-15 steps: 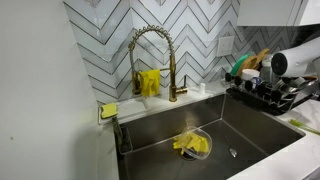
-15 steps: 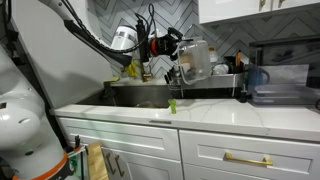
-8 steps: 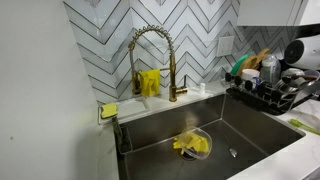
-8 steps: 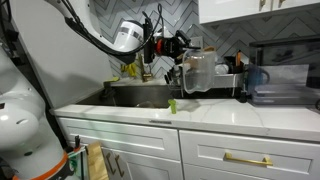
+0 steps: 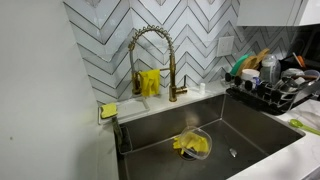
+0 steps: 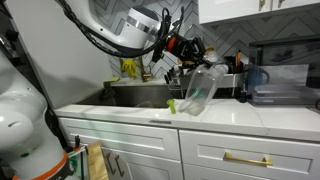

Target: Remove the lunch box with a spoon from the sink, then put the spoon on the rack

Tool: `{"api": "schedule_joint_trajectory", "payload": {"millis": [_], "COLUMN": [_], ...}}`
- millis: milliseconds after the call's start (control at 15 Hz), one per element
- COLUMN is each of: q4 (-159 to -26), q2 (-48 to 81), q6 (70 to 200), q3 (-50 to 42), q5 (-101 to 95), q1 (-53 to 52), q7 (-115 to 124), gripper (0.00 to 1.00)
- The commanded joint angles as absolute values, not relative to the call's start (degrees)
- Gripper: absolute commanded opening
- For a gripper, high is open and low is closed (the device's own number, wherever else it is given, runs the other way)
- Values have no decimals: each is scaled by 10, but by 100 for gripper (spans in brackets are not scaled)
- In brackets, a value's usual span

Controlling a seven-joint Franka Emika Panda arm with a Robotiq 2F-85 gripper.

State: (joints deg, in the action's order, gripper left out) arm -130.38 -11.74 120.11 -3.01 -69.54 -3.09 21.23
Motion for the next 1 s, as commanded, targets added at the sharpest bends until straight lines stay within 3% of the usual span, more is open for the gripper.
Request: {"api": "schedule_joint_trajectory", "payload": {"millis": [0,267,667,933], "q4": [-1303,-1298,-1297,-1277], "q2": [-117,-114,-113,-80], "q6": [1204,1208,1365,1346], "q3": [-20,-25,-79,-83], "q5": [-687,-670,-515,-390], "q1": [-18,-14,17,33], "q7": [207,207,118,49], "gripper": [7,2,2,2]}}
